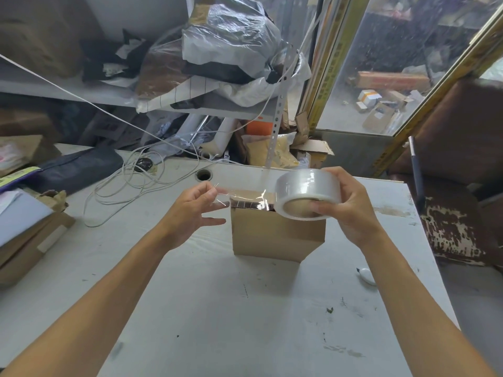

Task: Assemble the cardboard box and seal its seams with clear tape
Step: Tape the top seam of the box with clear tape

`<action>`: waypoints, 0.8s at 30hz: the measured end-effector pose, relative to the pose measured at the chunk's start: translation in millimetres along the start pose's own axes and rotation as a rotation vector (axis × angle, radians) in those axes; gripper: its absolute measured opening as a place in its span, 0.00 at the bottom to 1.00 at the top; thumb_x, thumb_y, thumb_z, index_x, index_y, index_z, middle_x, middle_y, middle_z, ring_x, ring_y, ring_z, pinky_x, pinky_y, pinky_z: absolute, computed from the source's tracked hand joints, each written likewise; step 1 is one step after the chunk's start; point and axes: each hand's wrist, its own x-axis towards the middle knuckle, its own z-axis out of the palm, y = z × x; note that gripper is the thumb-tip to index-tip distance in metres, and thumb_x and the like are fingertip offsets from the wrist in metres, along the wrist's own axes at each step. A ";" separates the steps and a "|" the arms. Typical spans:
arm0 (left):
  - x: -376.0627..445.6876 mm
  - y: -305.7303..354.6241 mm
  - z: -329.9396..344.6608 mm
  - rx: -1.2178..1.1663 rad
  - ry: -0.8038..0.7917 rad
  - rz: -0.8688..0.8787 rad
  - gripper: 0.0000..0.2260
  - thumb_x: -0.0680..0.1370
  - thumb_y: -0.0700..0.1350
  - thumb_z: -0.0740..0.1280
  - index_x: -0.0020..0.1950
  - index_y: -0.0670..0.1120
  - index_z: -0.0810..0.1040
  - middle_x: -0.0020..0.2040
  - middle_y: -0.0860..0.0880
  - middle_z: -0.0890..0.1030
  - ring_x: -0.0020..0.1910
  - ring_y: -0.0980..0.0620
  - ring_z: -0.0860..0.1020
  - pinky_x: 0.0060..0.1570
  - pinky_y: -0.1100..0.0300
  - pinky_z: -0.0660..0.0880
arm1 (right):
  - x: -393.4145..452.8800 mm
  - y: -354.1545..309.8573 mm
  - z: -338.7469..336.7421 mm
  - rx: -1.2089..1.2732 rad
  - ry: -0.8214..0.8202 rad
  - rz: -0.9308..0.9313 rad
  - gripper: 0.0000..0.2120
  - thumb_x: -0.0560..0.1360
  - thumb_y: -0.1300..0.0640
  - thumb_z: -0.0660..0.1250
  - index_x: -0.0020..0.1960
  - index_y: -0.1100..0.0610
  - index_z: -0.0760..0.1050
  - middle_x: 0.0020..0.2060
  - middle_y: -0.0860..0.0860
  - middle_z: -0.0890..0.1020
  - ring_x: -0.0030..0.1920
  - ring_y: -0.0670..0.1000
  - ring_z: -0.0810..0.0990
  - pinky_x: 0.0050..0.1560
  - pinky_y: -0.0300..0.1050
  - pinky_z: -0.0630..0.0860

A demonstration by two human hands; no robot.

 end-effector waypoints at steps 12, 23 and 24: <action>-3.8 26.5 -3.5 0.271 0.085 0.085 0.07 0.79 0.51 0.66 0.42 0.51 0.78 0.52 0.50 0.81 0.56 0.53 0.79 0.59 0.40 0.78 | -11.9 -26.3 -48.0 -0.469 0.025 -0.033 0.20 0.62 0.35 0.77 0.50 0.33 0.75 0.47 0.34 0.78 0.53 0.41 0.77 0.44 0.34 0.78; -1.0 40.0 4.9 0.364 0.091 0.109 0.15 0.81 0.41 0.66 0.34 0.49 0.77 0.46 0.51 0.76 0.46 0.54 0.77 0.60 0.40 0.76 | -19.9 -17.4 -77.5 -1.017 0.008 0.025 0.36 0.60 0.31 0.69 0.62 0.49 0.76 0.53 0.49 0.81 0.51 0.50 0.77 0.52 0.52 0.78; -0.7 40.9 7.1 0.367 0.087 0.113 0.14 0.80 0.42 0.66 0.35 0.49 0.78 0.46 0.51 0.76 0.45 0.54 0.77 0.60 0.40 0.76 | -19.5 -18.3 -79.5 -1.064 -0.002 0.047 0.38 0.60 0.29 0.68 0.63 0.49 0.76 0.54 0.49 0.81 0.51 0.50 0.76 0.53 0.50 0.77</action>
